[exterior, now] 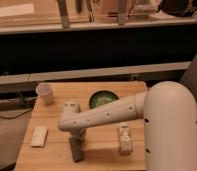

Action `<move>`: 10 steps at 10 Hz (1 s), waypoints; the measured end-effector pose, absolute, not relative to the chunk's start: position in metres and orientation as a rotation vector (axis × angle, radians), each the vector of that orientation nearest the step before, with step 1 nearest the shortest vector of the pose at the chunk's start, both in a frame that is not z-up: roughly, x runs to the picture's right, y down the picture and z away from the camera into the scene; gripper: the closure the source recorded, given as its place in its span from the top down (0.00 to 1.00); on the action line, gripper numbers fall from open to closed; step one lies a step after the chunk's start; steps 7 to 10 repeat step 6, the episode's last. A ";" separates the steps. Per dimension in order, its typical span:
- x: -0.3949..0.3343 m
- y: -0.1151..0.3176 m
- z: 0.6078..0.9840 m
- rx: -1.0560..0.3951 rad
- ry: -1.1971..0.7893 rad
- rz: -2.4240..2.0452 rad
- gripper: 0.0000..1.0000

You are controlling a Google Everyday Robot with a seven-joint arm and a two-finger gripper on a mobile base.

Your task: Push the eraser across the table

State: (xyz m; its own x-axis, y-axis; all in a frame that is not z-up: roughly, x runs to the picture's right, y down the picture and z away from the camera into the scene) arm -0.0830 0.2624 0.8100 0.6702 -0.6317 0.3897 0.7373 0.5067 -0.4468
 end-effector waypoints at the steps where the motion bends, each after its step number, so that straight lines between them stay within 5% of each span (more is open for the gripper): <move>1: -0.084 0.262 0.810 -0.629 -0.182 -0.834 0.00; 10: -0.109 0.255 0.812 -0.625 -0.181 -0.888 0.00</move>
